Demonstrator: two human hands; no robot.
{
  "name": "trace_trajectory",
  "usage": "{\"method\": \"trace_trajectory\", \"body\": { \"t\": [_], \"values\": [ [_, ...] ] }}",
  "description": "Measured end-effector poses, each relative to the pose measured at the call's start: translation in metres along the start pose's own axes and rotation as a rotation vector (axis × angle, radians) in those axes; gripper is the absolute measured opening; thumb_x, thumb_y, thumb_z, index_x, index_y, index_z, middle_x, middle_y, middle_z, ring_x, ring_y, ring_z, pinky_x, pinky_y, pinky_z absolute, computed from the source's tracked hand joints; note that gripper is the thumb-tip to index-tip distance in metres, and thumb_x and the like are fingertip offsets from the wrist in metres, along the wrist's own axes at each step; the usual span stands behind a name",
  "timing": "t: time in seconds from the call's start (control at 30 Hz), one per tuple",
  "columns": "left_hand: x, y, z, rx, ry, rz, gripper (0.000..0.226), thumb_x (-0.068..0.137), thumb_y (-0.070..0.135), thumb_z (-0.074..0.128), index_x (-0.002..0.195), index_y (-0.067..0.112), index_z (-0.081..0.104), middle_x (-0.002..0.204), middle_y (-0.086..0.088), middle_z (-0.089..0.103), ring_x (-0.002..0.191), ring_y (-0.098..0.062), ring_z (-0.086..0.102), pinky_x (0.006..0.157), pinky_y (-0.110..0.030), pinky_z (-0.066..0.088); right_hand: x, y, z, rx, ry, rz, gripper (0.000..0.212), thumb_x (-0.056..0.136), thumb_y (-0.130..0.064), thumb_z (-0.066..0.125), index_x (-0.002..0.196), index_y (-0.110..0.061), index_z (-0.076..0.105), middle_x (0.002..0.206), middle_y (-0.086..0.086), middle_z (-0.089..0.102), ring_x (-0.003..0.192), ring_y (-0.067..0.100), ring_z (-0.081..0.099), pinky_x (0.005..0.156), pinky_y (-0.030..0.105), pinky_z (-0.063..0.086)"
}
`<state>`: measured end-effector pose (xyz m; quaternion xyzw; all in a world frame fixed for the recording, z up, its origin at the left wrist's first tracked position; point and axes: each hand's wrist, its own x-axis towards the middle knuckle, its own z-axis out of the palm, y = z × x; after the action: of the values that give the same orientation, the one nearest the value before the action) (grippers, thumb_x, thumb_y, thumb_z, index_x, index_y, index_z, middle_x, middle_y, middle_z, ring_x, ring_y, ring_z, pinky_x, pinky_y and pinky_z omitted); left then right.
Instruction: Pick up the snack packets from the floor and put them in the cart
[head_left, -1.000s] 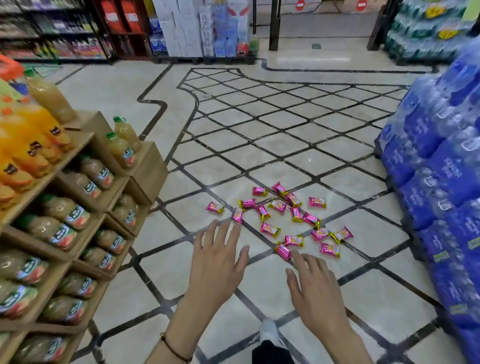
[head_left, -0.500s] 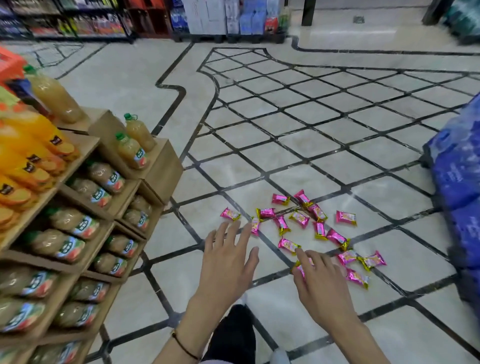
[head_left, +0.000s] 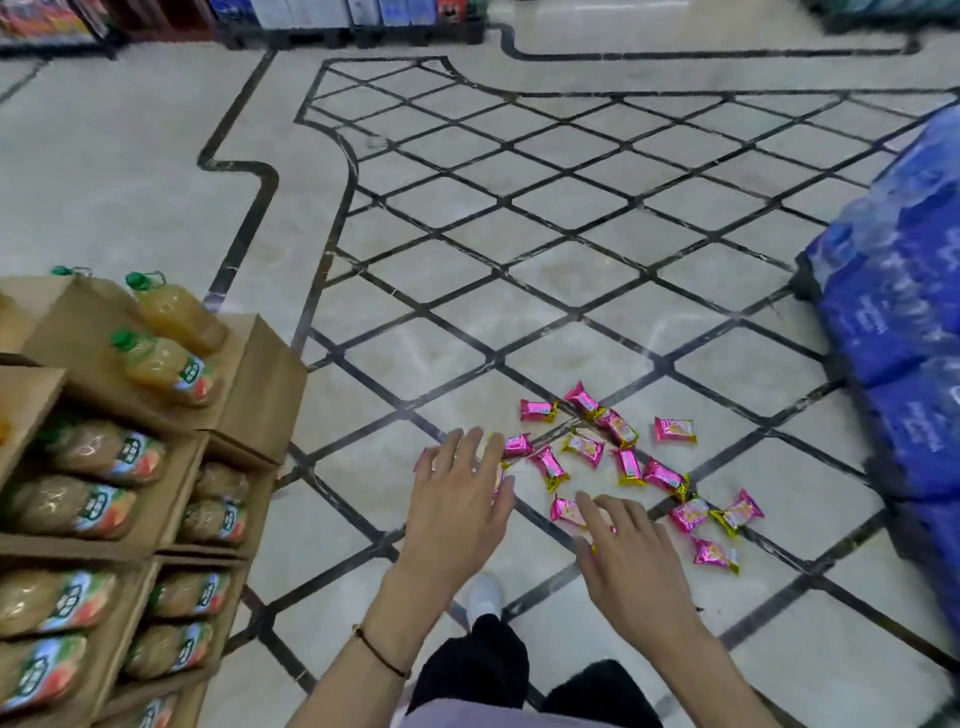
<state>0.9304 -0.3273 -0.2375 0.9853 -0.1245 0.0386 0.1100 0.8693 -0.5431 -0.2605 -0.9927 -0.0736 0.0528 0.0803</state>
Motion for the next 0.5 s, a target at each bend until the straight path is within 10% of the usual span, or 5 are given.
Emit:
{"method": "trace_trajectory", "body": {
  "t": [0.5],
  "values": [
    [0.127,-0.024,0.212,-0.068,-0.123,0.028,0.046,0.098,0.034,0.052,0.139,0.013,0.055,0.141,-0.015,0.051,0.120,-0.037,0.051,0.097,-0.051,0.045,0.131,0.103,0.158,0.088,-0.053,0.102,0.053,0.094,-0.021,0.055,0.145,-0.012,0.047,0.136,0.015,0.054,0.123,0.038,0.049,0.091,0.053,0.050]
  ]
}}
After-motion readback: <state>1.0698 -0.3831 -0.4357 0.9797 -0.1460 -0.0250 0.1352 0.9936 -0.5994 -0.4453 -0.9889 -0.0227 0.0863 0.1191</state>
